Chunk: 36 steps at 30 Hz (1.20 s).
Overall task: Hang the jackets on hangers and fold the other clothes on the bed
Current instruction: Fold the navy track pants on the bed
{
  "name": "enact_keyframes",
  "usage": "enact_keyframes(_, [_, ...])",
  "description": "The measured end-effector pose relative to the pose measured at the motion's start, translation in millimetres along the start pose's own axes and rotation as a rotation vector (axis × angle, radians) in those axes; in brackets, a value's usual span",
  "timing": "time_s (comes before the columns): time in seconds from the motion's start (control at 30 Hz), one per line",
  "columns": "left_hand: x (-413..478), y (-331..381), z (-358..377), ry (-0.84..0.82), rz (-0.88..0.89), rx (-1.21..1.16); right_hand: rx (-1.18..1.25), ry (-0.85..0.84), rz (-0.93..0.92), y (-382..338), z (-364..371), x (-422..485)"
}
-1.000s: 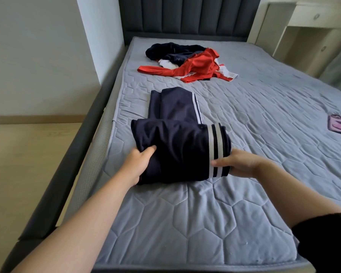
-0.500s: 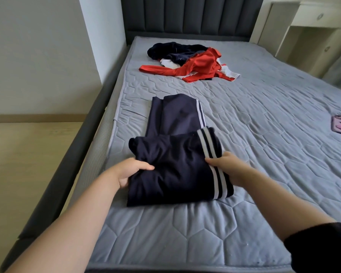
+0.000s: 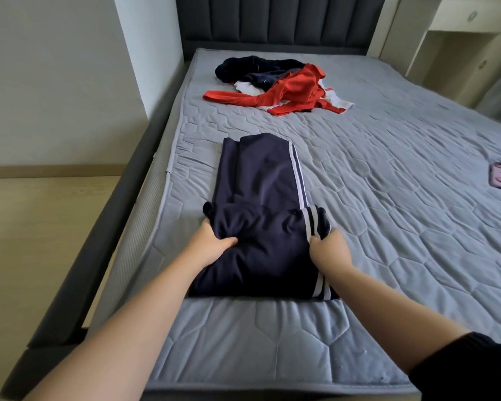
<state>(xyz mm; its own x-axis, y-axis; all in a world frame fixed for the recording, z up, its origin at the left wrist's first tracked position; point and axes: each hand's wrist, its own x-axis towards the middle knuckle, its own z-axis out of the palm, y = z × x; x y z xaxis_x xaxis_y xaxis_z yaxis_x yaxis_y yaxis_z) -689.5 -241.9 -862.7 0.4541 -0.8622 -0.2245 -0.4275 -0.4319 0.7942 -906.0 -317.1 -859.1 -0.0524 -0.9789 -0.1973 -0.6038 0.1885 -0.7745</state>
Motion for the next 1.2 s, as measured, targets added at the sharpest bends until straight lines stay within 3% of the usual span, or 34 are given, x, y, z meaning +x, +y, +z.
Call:
enact_keyframes(0.07, [-2.8, 11.3, -4.2, 0.221, 0.123, 0.499, -0.129, 0.034, -0.132, -4.5, -2.8, 1.8])
enact_keyframes(0.13, [-1.3, 23.6, -7.2, 0.43, 0.416, 0.847, -0.376, 0.174, -0.471, -13.6, -6.0, 1.6])
enact_keyframes(0.2, [0.0, 32.5, -0.5, 0.366, 0.557, 0.905, -0.546, 0.212, -0.86, -18.1, -3.0, 4.8])
enact_keyframes(0.23, [1.5, 30.2, 7.1, 0.259, 0.55, 0.893, -0.632, 0.126, -0.944, -16.7, -0.4, 7.4])
enact_keyframes(0.27, [2.5, 23.8, 15.7, 0.138, 0.487, 0.871, -0.695, 0.001, -0.917, -12.9, 2.2, 9.7])
enact_keyframes(0.37, [4.5, -1.7, 31.7, -0.12, 0.239, 0.741, -0.728, -0.345, -0.516, 6.0, 6.9, 26.2])
enact_keyframes(0.57, [11.6, -10.5, 33.2, -0.118, 0.197, 0.687, -0.679, -0.338, -0.417, 10.0, 11.4, 31.3])
enact_keyframes(0.67, [11.4, -13.3, 31.5, -0.117, 0.197, 0.68, -0.787, -0.275, -0.497, -0.7, 5.5, 16.4])
enact_keyframes(0.77, [13.3, -14.1, 30.6, -0.122, 0.184, 0.664, -0.862, -0.24, -0.84, -7.4, -0.9, -10.0])
enact_keyframes(0.83, [14.0, -13.3, 30.3, -0.136, 0.174, 0.659, -0.935, -0.271, -0.974, -5.1, -0.5, -29.4])
enact_keyframes(0.97, [9.9, -11.0, 30.0, -0.136, 0.175, 0.673, -1.182, -0.196, -1.038, 9.0, 7.9, -44.4])
enact_keyframes(1.1, [2.7, -2.1, 26.4, -0.072, 0.231, 0.7, -1.182, -0.184, -1.022, 12.1, 10.8, -38.5])
enact_keyframes(1.2, [-8.2, 9.5, 16.2, -0.133, 0.32, 0.835, -1.117, -0.204, -0.989, 8.9, 8.8, -33.4])
